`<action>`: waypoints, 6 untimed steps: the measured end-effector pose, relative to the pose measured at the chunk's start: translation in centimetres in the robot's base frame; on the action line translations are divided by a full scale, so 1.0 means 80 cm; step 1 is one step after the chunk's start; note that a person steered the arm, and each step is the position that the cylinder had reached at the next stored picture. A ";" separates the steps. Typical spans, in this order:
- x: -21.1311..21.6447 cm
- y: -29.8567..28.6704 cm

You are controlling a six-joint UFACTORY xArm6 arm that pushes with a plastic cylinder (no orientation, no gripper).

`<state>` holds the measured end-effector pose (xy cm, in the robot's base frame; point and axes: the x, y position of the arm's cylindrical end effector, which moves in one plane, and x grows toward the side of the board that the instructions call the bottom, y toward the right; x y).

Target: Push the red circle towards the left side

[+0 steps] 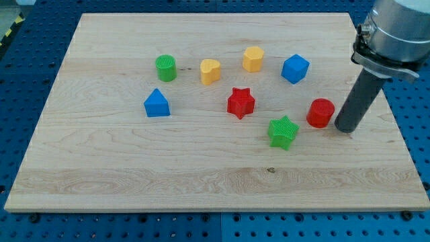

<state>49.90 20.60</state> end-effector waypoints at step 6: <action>-0.024 -0.084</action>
